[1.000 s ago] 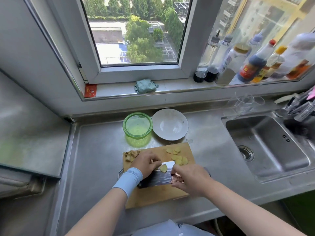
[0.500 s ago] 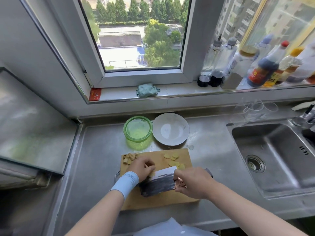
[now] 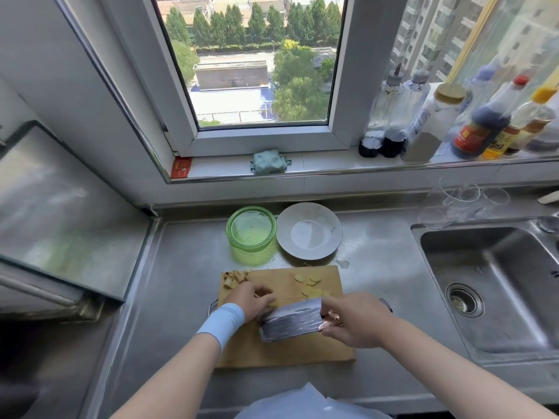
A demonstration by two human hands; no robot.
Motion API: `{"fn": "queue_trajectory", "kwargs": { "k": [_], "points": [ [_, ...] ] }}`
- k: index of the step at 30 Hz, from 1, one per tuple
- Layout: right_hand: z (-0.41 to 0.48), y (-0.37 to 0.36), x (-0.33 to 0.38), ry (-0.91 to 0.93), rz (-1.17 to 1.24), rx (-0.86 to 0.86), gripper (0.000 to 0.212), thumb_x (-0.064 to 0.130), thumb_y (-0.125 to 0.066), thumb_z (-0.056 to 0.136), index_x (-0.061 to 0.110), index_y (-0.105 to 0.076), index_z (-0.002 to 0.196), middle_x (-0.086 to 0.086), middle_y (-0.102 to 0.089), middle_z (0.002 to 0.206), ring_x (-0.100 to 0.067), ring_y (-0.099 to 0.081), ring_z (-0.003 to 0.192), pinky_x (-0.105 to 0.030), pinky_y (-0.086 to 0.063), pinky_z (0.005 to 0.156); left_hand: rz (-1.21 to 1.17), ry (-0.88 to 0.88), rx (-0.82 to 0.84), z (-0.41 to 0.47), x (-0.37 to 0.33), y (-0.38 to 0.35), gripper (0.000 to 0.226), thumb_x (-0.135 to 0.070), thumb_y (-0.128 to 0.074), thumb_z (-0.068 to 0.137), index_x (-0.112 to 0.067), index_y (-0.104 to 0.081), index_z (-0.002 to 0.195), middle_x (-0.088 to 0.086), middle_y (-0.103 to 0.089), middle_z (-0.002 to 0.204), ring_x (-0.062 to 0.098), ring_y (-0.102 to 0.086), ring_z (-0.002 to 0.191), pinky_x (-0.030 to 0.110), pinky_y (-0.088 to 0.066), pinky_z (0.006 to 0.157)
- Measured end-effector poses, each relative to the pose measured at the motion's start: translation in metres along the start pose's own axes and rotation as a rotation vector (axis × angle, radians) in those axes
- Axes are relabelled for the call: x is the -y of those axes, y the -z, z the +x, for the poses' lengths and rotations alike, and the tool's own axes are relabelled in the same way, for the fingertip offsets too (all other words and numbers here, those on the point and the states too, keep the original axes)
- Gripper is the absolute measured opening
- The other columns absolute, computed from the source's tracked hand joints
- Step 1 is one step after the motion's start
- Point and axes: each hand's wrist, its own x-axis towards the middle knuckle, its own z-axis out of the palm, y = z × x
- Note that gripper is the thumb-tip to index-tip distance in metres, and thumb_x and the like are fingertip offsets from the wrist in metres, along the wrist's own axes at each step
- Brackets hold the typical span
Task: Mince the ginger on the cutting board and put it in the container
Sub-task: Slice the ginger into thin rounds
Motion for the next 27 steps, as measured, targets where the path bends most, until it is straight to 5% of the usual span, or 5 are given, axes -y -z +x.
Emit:
{"fn": "queue_trajectory", "kwargs": {
  "k": [6, 12, 20, 24, 27],
  "points": [
    [-0.001, -0.008, -0.009, -0.221, 0.231, 0.001, 0.026, 0.057, -0.046, 0.097, 0.035, -0.055, 0.105, 0.01, -0.064, 0.087, -0.015, -0.059, 0.083, -0.032, -0.039, 0.065, 0.01, 0.016, -0.147, -0.01, 0.036, 0.012, 0.022, -0.027, -0.059, 0.096, -0.034, -0.071, 0.113, -0.012, -0.067, 0.112, 0.009, -0.057, 0.093, 0.024, -0.045, 0.092],
    [0.012, -0.027, 0.022, -0.421, 0.777, -0.028, 0.032, 0.039, -0.042, 0.102, 0.017, -0.053, 0.082, 0.001, -0.057, 0.064, -0.005, -0.044, 0.044, -0.026, -0.036, 0.048, 0.255, -0.184, -0.089, -0.025, 0.046, -0.014, 0.029, -0.043, -0.074, 0.078, -0.041, -0.072, 0.107, -0.014, -0.053, 0.101, 0.008, -0.049, 0.103, 0.025, -0.043, 0.084],
    [0.026, -0.056, 0.051, -0.509, 0.935, -0.091, 0.034, 0.037, -0.042, 0.103, 0.015, -0.053, 0.079, 0.001, -0.057, 0.057, -0.005, -0.041, 0.038, -0.024, -0.034, 0.047, 0.032, -0.132, -0.1, -0.025, 0.06, -0.013, 0.014, -0.032, -0.079, 0.076, -0.032, -0.068, 0.083, -0.015, -0.063, 0.084, 0.003, -0.054, 0.08, 0.005, -0.034, 0.064],
    [0.033, -0.06, 0.061, -0.529, 0.967, -0.12, 0.036, 0.039, -0.04, 0.103, 0.016, -0.051, 0.077, 0.001, -0.056, 0.056, -0.005, -0.039, 0.038, -0.028, -0.032, 0.05, 0.081, -0.215, -0.173, -0.022, 0.071, -0.008, 0.007, -0.04, -0.074, 0.083, -0.035, -0.073, 0.087, -0.017, -0.067, 0.09, 0.003, -0.059, 0.081, 0.017, -0.044, 0.071],
    [0.036, -0.063, 0.068, -0.549, 1.023, -0.131, 0.035, 0.039, -0.04, 0.104, 0.016, -0.05, 0.079, 0.001, -0.054, 0.056, -0.007, -0.038, 0.039, -0.027, -0.031, 0.047, 0.112, -0.37, -0.265, -0.018, 0.076, -0.011, 0.005, -0.03, -0.076, 0.083, -0.028, -0.073, 0.081, -0.014, -0.06, 0.087, 0.003, -0.052, 0.07, 0.021, -0.042, 0.063]
  ]
}}
